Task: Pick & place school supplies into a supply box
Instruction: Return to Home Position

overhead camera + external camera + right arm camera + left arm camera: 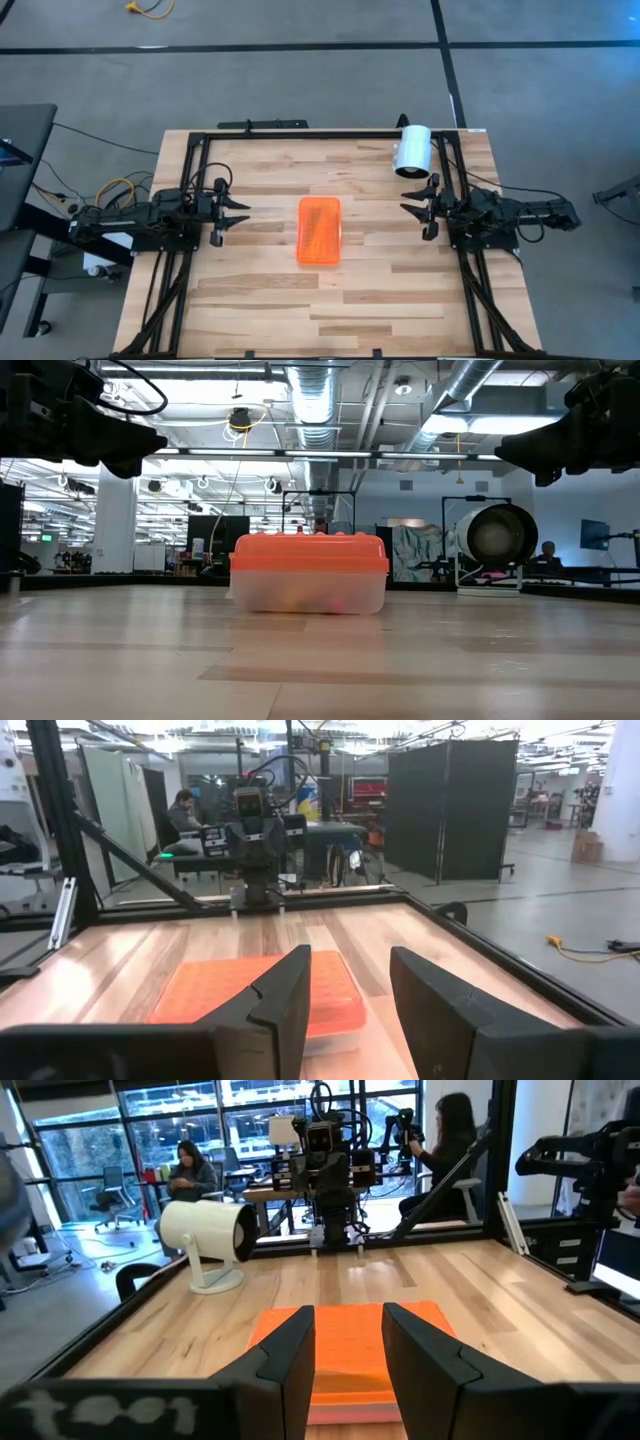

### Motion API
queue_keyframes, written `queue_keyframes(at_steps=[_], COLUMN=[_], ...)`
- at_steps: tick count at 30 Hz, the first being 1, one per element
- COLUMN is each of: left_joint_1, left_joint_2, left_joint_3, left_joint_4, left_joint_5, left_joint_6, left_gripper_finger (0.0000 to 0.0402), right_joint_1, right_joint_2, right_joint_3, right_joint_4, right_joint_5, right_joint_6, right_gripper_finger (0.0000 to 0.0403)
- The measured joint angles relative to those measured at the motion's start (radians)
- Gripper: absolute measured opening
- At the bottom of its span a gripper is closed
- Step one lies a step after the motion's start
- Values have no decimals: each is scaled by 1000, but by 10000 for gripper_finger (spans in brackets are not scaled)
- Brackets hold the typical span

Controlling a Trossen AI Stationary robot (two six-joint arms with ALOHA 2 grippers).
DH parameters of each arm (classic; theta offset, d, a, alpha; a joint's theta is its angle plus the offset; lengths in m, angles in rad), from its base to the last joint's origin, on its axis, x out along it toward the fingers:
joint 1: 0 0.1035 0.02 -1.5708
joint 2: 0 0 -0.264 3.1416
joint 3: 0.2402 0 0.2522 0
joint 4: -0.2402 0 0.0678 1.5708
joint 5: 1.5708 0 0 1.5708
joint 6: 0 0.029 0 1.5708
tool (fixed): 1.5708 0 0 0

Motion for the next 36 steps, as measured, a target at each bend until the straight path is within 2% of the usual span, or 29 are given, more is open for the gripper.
queue_keyframes(at_steps=[36], left_joint_1=[0], left_joint_2=[0], left_joint_3=[0], left_joint_4=[0], left_joint_5=[-2], left_joint_6=[40], left_gripper_finger=[109], right_joint_1=[0], right_joint_2=[0], right_joint_3=[0], right_joint_4=[0], right_joint_5=[-1], right_joint_6=[0], right_gripper_finger=[134])
